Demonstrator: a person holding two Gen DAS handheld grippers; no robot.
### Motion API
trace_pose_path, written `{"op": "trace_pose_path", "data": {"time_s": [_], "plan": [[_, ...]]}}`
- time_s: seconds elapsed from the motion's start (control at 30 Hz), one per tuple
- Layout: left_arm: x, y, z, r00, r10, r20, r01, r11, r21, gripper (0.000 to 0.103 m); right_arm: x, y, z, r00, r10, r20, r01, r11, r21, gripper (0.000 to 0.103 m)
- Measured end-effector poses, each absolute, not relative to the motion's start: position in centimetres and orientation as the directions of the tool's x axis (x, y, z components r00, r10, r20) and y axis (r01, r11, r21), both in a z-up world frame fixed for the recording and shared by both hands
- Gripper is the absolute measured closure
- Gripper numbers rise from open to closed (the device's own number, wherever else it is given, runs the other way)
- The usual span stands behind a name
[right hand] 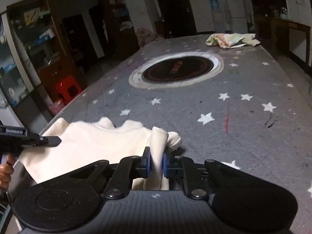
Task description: Fold clothes
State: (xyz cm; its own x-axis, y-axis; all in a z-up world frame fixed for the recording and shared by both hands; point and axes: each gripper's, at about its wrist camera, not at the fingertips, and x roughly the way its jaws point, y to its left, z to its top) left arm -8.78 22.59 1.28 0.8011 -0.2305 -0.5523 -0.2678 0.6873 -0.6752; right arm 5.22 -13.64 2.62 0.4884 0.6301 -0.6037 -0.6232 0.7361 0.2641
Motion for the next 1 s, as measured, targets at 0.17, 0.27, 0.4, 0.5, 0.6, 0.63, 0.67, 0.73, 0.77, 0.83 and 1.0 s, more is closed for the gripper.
{"op": "trace_pose_path", "data": {"time_s": [0.17, 0.27, 0.4, 0.5, 0.6, 0.63, 0.67, 0.73, 0.77, 0.83, 1.0], "plan": [[-7.2, 21.0, 2.5, 0.798, -0.265, -0.541, -0.207, 0.722, -0.660, 0.087, 4.5, -15.0, 4.5, 0.532, 0.629, -0.567, -0.620, 0.745, 0.245, 0.093], [-5.8, 19.6, 3.1, 0.792, -0.290, -0.537, -0.168, 0.743, -0.648, 0.088, 4.5, -16.1, 5.7, 0.566, 0.614, -0.550, -0.612, 0.760, 0.220, 0.093], [-3.5, 17.3, 3.7, 0.784, -0.324, -0.529, -0.115, 0.762, -0.637, 0.088, 5.0, -18.1, 6.8, 0.614, 0.573, -0.542, -0.578, 0.795, 0.185, 0.093], [-1.6, 15.4, 4.1, 0.778, -0.355, -0.518, -0.071, 0.770, -0.634, 0.088, 5.5, -19.7, 7.4, 0.653, 0.533, -0.538, -0.546, 0.824, 0.153, 0.093], [0.2, 13.4, 4.4, 0.771, -0.380, -0.511, -0.036, 0.776, -0.630, 0.088, 6.2, -21.1, 7.9, 0.689, 0.488, -0.536, -0.512, 0.851, 0.116, 0.093], [0.8, 12.8, 4.4, 0.768, -0.386, -0.510, -0.026, 0.778, -0.628, 0.088, 6.4, -21.6, 8.0, 0.700, 0.473, -0.535, -0.501, 0.859, 0.104, 0.093], [1.3, 12.2, 4.4, 0.766, -0.390, -0.511, -0.019, 0.781, -0.624, 0.088, 6.7, -22.0, 8.1, 0.709, 0.460, -0.535, -0.491, 0.866, 0.094, 0.093], [2.4, 11.1, 4.4, 0.760, -0.398, -0.513, -0.004, 0.787, -0.616, 0.088, 7.3, -22.7, 8.2, 0.723, 0.437, -0.535, -0.472, 0.878, 0.078, 0.093], [2.8, 10.6, 4.4, 0.758, -0.399, -0.516, 0.001, 0.792, -0.610, 0.088, 7.6, -23.0, 8.2, 0.731, 0.425, -0.534, -0.463, 0.884, 0.070, 0.093], [3.7, 9.6, 4.3, 0.752, -0.402, -0.522, 0.012, 0.801, -0.599, 0.088, 8.3, -23.5, 8.1, 0.742, 0.406, -0.534, -0.448, 0.892, 0.056, 0.093], [5.4, 7.5, 4.2, 0.739, -0.404, -0.539, 0.036, 0.823, -0.567, 0.088, 10.1, -24.6, 7.7, 0.760, 0.365, -0.538, -0.414, 0.910, 0.032, 0.093]]}}
